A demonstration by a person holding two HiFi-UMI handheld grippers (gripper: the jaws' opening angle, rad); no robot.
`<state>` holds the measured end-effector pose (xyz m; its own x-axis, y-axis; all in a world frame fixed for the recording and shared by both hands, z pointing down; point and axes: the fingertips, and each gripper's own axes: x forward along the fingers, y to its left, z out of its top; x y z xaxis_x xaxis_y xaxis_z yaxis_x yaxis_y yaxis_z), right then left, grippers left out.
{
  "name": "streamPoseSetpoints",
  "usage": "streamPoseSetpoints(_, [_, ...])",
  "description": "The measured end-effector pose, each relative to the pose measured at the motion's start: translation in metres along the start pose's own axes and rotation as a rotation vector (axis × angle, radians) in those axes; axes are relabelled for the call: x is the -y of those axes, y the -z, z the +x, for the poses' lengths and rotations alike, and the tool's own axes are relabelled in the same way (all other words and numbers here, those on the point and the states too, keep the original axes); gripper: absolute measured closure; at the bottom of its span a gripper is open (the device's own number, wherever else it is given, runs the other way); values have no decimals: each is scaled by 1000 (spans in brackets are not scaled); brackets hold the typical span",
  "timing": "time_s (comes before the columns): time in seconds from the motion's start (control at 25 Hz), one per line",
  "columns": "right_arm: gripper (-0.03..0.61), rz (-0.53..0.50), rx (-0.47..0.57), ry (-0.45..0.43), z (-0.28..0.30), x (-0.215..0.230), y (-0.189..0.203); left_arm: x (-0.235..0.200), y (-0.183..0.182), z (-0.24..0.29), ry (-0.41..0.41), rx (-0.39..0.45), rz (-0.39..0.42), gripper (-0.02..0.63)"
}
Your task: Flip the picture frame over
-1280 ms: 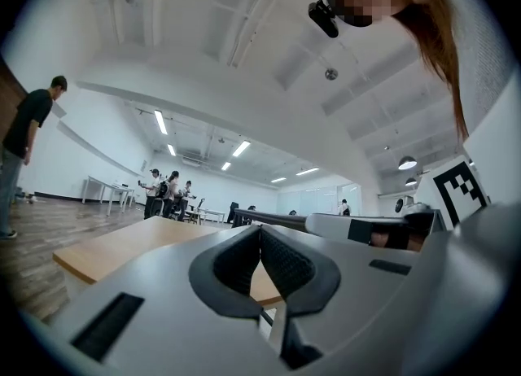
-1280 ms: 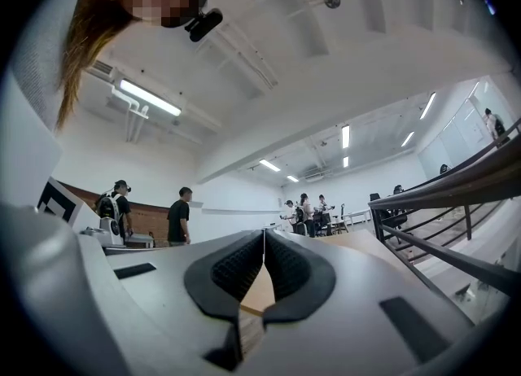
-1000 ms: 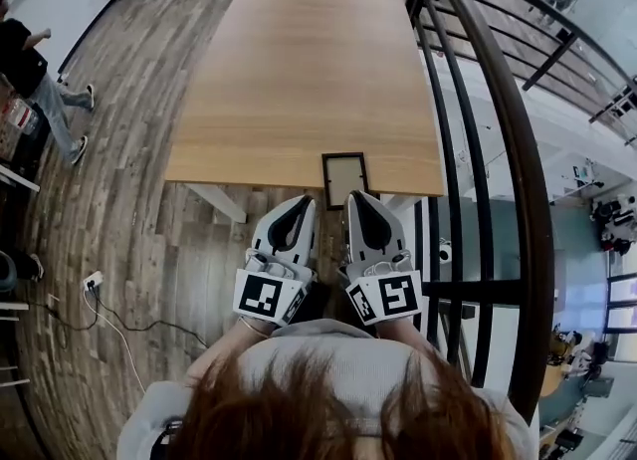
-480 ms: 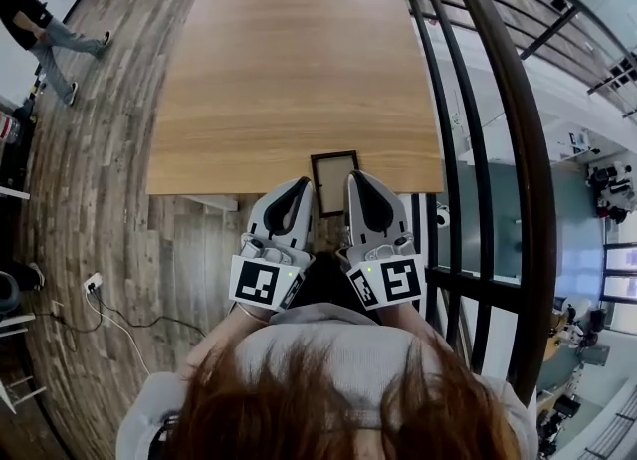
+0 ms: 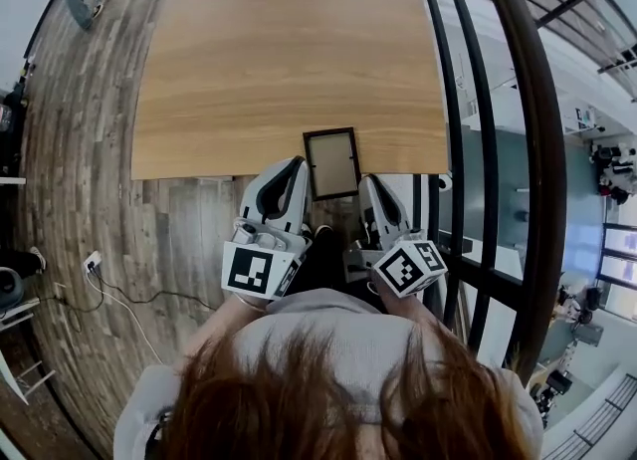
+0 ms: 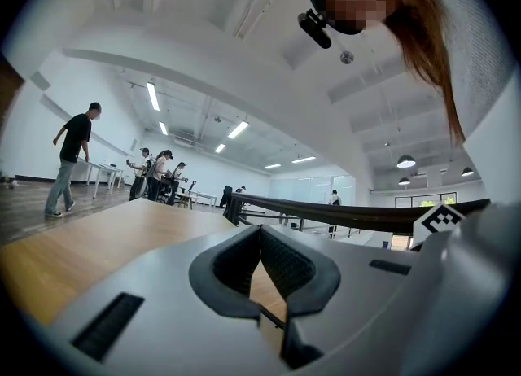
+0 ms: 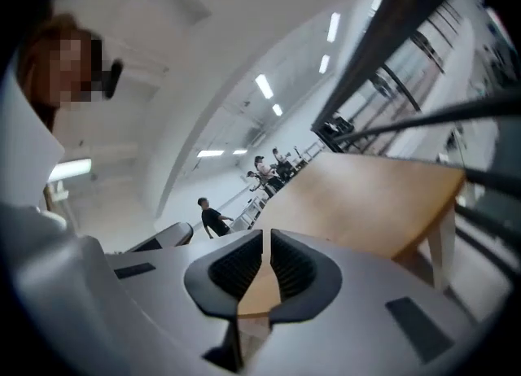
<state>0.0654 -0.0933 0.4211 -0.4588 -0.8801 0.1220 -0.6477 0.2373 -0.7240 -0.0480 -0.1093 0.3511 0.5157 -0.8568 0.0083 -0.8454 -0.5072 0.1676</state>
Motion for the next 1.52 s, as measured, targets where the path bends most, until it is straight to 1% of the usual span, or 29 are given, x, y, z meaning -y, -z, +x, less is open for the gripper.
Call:
streamPoseSetpoints(0.08, [561,210,8,0,-13,17,14,2,5,1,12,-9,-3,607])
streamPoseSetpoints(0.12, [561,280,9,1,-20,24,21,4,7,1,21,-13,-4,607])
streamPoseSetpoints(0.2, [551,374,-6,13,-32,36,39,8,11,1,34,-21,-4,607])
streamPoseSetpoints(0.28, [451,493,-13,29,-40,49,60,10,15,0,42,-31,-4,607])
streamPoseSetpoints(0.32, [445,549,-9,33,-42,55,68,12,17,-1,46,-36,-6,607])
streamPoseSetpoints(0.36, [445,586,-5,38,-43,62,76,13,19,-2,50,-40,-7,607])
streamPoseSetpoints(0.4, [445,601,-6,46,-42,70,83,14,21,-2,54,-45,-7,607])
streamPoseSetpoints(0.52, [445,623,-22,100,-36,101,105,19,26,-3,65,-59,-6,607])
streamPoseSetpoints(0.6, [445,689,-23,133,-28,117,117,20,28,-5,68,-69,-5,607])
streamPoseSetpoints(0.64, [445,719,-21,134,-23,121,120,20,29,-7,67,-73,-5,607])
streamPoseSetpoints(0.8, [445,749,-11,64,-7,111,116,16,29,-14,55,-80,1,607])
streamPoseSetpoints(0.92, [444,758,-23,38,-4,106,118,12,30,-16,41,-82,2,607])
streamPoseSetpoints(1.0, [445,747,-21,17,1,102,116,9,31,-17,34,-82,0,607])
streamPoseSetpoints(1.44, [448,717,-5,17,26,100,113,0,32,-19,26,-89,-7,607])
streamPoseSetpoints(1.48, [455,704,-3,24,25,101,113,-1,32,-19,25,-88,-7,607])
streamPoseSetpoints(1.52, [481,694,-2,35,23,104,115,-1,32,-19,25,-87,-7,607])
